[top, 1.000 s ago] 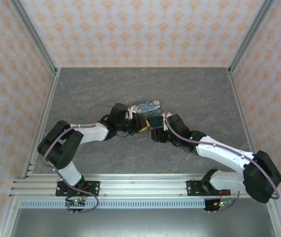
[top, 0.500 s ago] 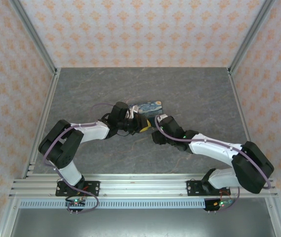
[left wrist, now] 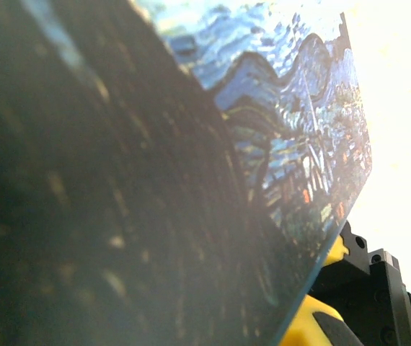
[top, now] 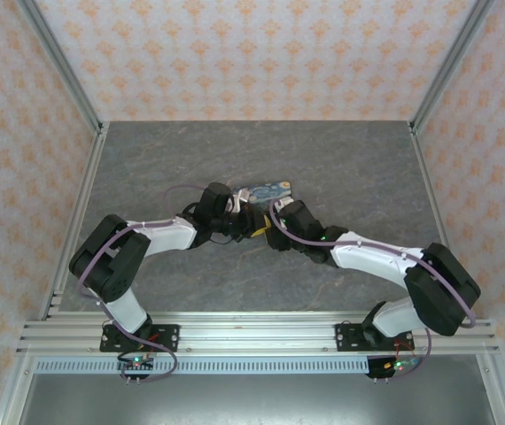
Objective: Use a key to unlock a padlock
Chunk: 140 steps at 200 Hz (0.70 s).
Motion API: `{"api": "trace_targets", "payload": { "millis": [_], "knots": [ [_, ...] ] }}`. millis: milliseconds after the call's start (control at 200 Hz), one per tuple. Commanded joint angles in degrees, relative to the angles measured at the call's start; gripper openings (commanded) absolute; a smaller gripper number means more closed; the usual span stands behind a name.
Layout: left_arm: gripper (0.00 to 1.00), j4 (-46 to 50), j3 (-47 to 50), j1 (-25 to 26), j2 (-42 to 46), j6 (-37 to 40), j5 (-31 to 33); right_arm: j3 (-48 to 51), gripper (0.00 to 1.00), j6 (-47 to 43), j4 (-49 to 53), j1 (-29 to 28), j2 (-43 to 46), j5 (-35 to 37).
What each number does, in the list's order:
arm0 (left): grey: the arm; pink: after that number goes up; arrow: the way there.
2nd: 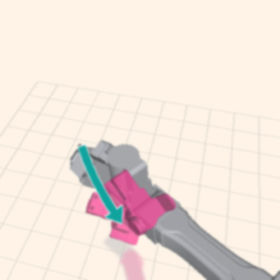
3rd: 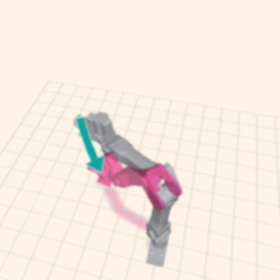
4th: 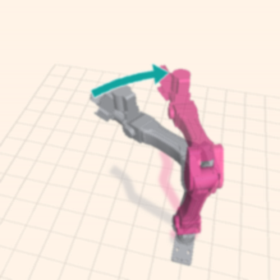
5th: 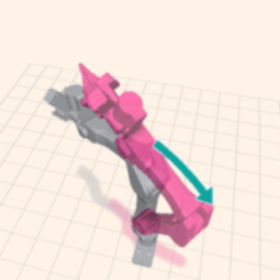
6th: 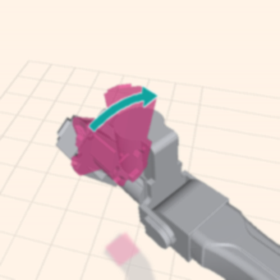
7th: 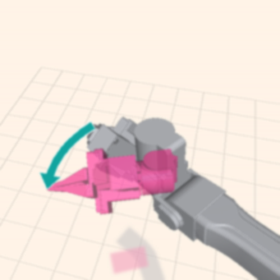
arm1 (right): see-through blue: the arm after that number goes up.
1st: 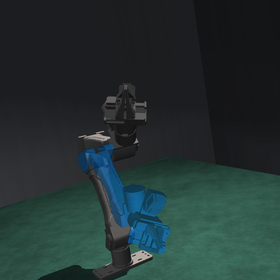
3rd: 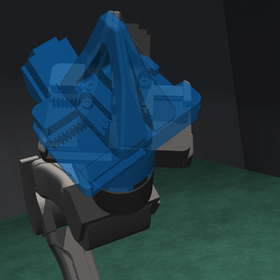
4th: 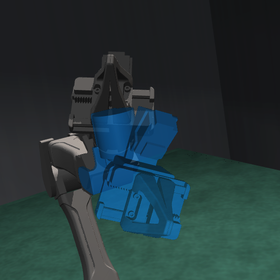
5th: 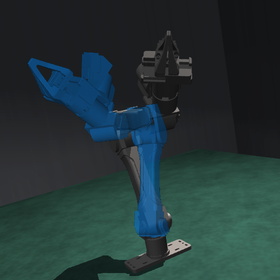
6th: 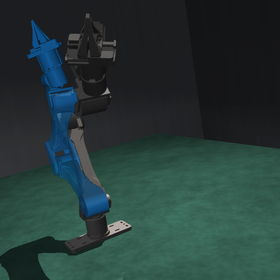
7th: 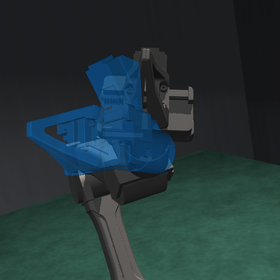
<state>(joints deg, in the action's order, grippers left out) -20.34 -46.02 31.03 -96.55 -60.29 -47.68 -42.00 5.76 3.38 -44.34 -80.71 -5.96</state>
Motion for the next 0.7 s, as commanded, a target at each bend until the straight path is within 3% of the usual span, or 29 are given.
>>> {"api": "trace_targets", "payload": {
  "millis": [0,150,235,450,485,561,696],
  "knots": [
    [0.00,-0.80,-1.00,-0.35,-0.40,0.37,-2.33,-1.86,0.35,-0.43,-1.98,-0.40,-1.54,1.50],
    [0.00,-1.42,-0.69,-0.38,-0.73,0.19,-2.52,-1.55,0.09,0.07,-2.32,0.10,-1.44,0.47],
    [0.00,-1.63,-0.57,-0.37,-0.99,0.18,-2.53,-0.67,0.00,1.08,-3.01,1.03,-0.01,-1.63],
    [0.00,-2.32,-0.17,-0.35,-1.89,0.18,-2.59,2.65,0.00,4.40,-5.28,4.62,4.51,-9.39],
    [0.00,-2.62,-0.08,-0.35,-1.98,-0.06,-2.59,2.86,0.09,4.53,-5.06,4.85,5.08,-10.06],
    [0.00,-2.75,-0.28,-0.35,-1.99,-0.42,-2.68,3.60,0.40,4.39,-4.24,4.96,6.11,-10.31],
    [0.00,-1.72,-0.97,-0.41,-1.57,-0.20,-2.86,5.57,0.42,3.77,-3.34,4.92,8.26,-9.30]
  ]
}}
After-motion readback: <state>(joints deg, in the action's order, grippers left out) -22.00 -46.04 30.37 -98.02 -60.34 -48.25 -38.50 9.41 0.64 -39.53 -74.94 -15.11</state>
